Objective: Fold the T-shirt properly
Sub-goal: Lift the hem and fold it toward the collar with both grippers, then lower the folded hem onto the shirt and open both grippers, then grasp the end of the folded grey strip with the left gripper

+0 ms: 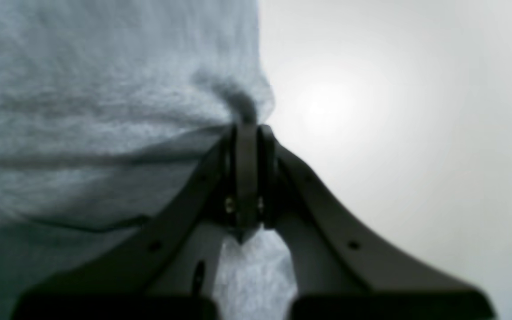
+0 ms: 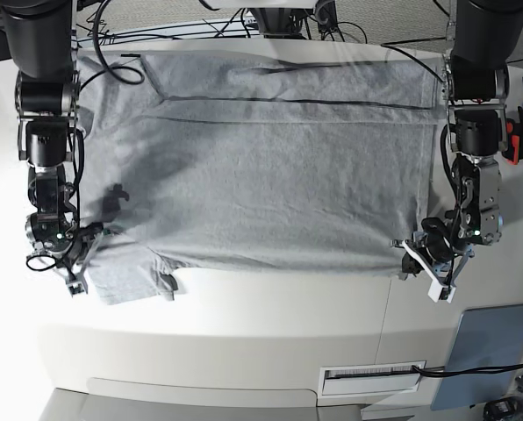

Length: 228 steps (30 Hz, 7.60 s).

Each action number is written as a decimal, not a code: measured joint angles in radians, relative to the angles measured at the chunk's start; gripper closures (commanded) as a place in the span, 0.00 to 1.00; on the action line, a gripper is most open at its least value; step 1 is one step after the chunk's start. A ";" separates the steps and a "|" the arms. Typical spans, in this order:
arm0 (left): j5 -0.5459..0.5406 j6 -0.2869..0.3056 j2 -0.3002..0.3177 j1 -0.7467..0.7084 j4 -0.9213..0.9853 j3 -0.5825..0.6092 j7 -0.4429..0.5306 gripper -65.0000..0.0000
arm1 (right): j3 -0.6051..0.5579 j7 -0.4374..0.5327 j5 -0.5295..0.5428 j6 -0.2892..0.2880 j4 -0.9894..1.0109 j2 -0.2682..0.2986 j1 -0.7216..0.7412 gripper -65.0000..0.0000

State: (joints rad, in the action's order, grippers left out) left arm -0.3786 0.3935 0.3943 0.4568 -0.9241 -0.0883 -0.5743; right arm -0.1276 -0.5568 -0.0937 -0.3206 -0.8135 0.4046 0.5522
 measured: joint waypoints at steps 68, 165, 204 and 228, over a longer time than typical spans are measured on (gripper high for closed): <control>-0.079 0.071 -0.006 -0.578 -0.473 -0.273 -0.060 1.00 | 0.304 -0.168 -0.081 0.167 -0.915 0.010 -0.910 1.00; -0.487 0.102 -0.205 -0.819 -0.625 -0.655 -0.328 0.52 | 0.313 -0.190 0.084 0.142 -1.030 0.008 -0.954 0.60; -0.497 0.211 -0.300 -0.724 -0.473 -0.659 -0.082 1.00 | 0.313 -0.198 0.084 0.142 -1.030 0.008 -0.954 0.60; -0.494 0.229 -0.305 -0.668 -0.428 -0.659 -0.085 0.78 | 0.313 -0.202 0.084 0.142 -1.030 0.008 -0.954 0.60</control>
State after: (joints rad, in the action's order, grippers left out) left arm -0.8722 0.6220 0.0895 -0.2111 -1.3521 -0.7475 -0.6594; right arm 0.1852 -0.7589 -0.0093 -0.1791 -1.8435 0.4126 -0.4015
